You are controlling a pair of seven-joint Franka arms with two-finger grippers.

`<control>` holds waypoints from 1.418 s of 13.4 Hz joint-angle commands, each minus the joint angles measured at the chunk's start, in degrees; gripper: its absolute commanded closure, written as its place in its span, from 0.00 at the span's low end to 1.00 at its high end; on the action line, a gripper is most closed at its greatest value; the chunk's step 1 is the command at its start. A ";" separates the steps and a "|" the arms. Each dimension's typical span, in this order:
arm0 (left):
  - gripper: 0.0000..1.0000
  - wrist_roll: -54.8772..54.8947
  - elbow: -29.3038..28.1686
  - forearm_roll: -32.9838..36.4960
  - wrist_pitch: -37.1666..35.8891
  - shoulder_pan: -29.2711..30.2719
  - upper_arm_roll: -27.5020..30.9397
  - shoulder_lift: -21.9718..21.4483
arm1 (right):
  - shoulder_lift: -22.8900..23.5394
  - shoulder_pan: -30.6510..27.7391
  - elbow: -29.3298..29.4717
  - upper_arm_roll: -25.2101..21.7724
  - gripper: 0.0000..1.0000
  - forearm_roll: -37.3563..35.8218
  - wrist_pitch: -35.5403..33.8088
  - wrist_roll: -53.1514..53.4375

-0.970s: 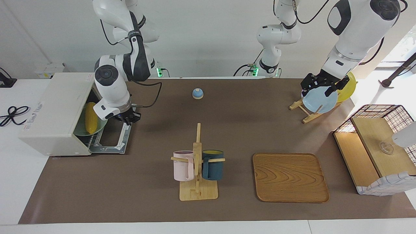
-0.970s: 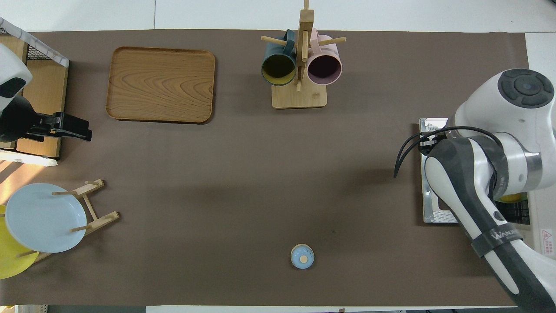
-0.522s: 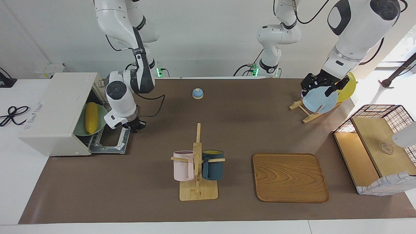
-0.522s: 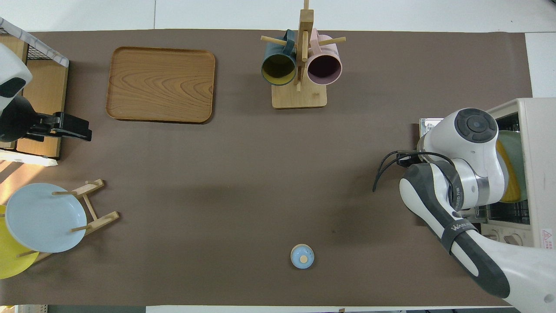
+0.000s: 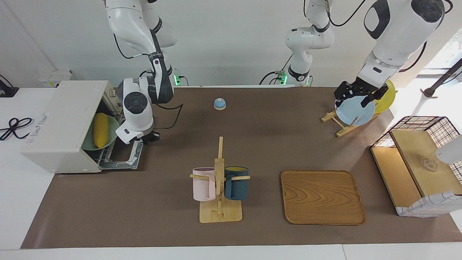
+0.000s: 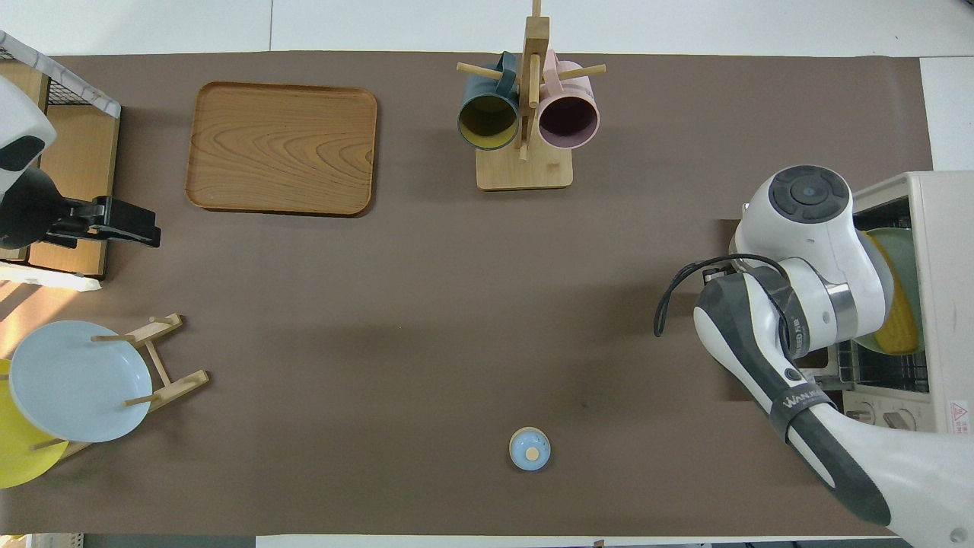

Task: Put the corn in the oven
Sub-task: 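Push the oven door shut with the right gripper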

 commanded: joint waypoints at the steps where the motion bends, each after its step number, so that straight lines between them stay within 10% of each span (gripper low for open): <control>1: 0.00 -0.02 -0.25 1.08 -0.44 0.37 -0.29 -0.83 | -0.09 -1.74 4.76 -1.09 1.00 -6.34 -4.18 -2.24; 7: 0.00 -0.02 -0.25 1.08 -0.44 0.37 -0.29 -0.92 | -4.13 -10.60 12.15 -1.27 1.00 -3.98 -11.84 -20.34; 10: 0.00 -0.02 -0.25 1.08 -0.53 0.45 -0.29 -0.83 | -5.89 -12.37 12.15 -1.27 0.69 -1.61 -11.93 -24.57; 14: 0.00 -0.02 -0.25 1.08 -0.53 0.37 -0.29 -0.83 | -8.43 -11.67 15.65 -0.92 0.00 6.46 -16.65 -24.85; 19: 0.00 -0.02 -0.25 1.08 -0.53 0.37 -0.29 -0.83 | -9.06 -9.39 27.08 1.89 0.00 18.33 -27.30 -23.71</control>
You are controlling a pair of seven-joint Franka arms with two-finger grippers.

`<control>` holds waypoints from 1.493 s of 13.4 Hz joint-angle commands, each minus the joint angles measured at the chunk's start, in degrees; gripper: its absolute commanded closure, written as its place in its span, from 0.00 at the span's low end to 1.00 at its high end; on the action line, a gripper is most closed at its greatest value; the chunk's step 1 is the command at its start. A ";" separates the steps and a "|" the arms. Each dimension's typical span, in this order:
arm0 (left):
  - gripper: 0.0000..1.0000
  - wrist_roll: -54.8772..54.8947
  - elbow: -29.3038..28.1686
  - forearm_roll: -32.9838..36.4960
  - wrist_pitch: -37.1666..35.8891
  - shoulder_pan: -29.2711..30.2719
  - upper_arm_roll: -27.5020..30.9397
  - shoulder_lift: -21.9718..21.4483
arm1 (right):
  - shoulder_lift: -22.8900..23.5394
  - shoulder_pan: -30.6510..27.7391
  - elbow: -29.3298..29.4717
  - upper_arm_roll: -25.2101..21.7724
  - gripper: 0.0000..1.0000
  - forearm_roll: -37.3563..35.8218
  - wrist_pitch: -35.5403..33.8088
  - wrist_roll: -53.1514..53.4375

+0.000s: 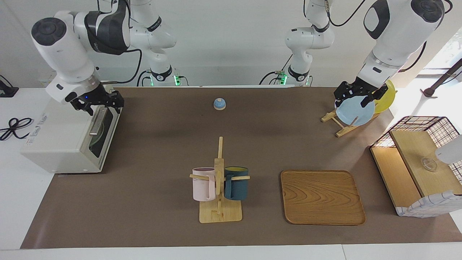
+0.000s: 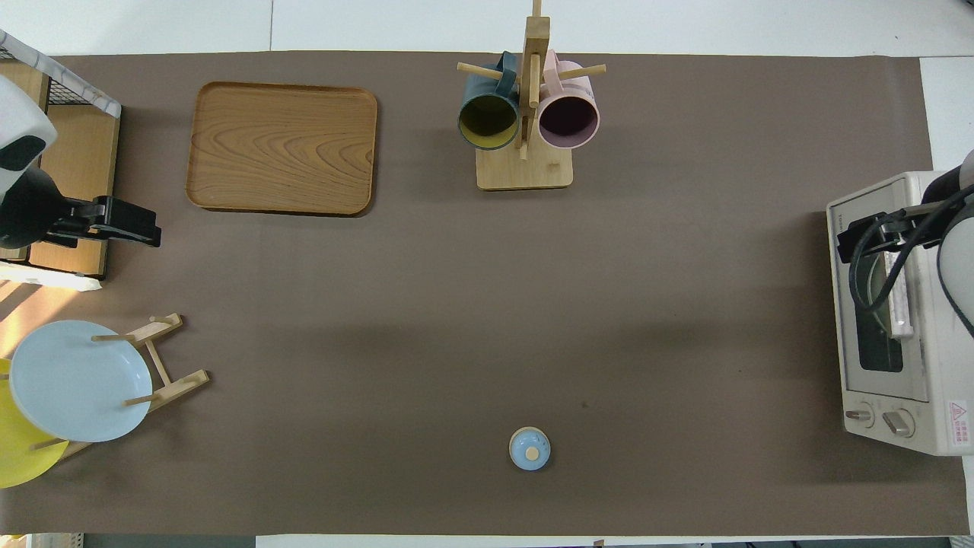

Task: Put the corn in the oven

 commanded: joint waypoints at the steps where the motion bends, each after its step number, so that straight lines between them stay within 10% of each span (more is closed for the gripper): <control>1: 0.00 -0.02 -0.25 1.08 -0.53 0.37 -0.29 -0.82 | 0.85 -0.43 5.49 1.91 0.00 4.25 -4.27 1.61; 20: 0.00 -0.02 -0.25 1.08 -0.53 0.37 -0.29 -0.91 | 0.14 -0.43 7.62 1.48 0.00 3.63 -9.38 6.47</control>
